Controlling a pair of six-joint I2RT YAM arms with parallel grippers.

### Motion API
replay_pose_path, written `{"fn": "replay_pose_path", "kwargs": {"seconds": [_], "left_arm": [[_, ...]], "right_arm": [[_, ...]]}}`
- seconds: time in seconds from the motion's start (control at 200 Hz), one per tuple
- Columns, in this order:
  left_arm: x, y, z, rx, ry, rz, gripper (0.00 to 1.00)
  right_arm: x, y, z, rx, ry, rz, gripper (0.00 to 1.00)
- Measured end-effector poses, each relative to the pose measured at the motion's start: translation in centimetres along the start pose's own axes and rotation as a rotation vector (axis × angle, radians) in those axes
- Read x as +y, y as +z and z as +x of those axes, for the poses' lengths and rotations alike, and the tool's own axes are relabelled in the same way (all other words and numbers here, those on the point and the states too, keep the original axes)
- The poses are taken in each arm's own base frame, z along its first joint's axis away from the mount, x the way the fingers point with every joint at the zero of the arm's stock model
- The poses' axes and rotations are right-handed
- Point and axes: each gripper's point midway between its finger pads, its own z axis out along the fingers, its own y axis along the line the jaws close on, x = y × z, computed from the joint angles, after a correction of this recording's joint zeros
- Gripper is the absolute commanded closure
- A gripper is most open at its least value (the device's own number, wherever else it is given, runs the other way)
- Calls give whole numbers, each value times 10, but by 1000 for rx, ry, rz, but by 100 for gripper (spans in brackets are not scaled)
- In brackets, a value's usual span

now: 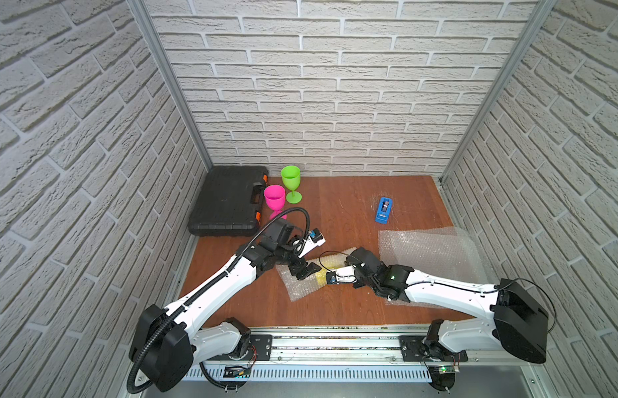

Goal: Wrap wine glasses in bubble wrap
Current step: Adjust the bubble wrap at the center of the board.

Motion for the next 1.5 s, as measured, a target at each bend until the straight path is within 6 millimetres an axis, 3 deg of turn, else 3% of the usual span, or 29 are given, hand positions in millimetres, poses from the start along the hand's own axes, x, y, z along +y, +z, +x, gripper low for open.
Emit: {"fn": "replay_pose_path", "kwargs": {"seconds": [0.225, 0.44, 0.61, 0.745, 0.95, 1.075, 1.105, 1.21, 1.255, 1.35, 1.505], "left_arm": [[2, 23, 19, 49, 44, -13, 16], [5, 31, 23, 50, 82, -14, 29], [3, 39, 28, 67, 81, 12, 55], [2, 40, 26, 55, 87, 21, 69], [1, 40, 25, 51, 110, 31, 87], [0, 40, 26, 51, 119, 38, 93], [-1, 40, 26, 51, 120, 39, 93], [-1, 40, 26, 53, 125, 41, 96], [-1, 40, 27, 56, 125, 43, 96], [-2, 40, 28, 59, 130, 45, 98], [-3, 39, 29, 72, 138, 54, 100]], "right_arm": [[1, 0, -4, -21, 12, -5, 97], [1, 0, -5, -27, 29, -10, 97], [2, 0, -4, -25, 33, -11, 97], [4, 0, -3, -18, 34, -20, 97], [6, 0, -2, -14, 41, -27, 98], [6, 0, -2, -17, 49, -29, 97], [6, 0, -3, -19, 52, -30, 94], [6, -3, -4, -31, 67, -33, 63], [4, -7, -5, -41, 79, -32, 55], [-1, -18, -8, -75, 109, -21, 48], [-14, -41, -5, -156, 232, -27, 48]]}}
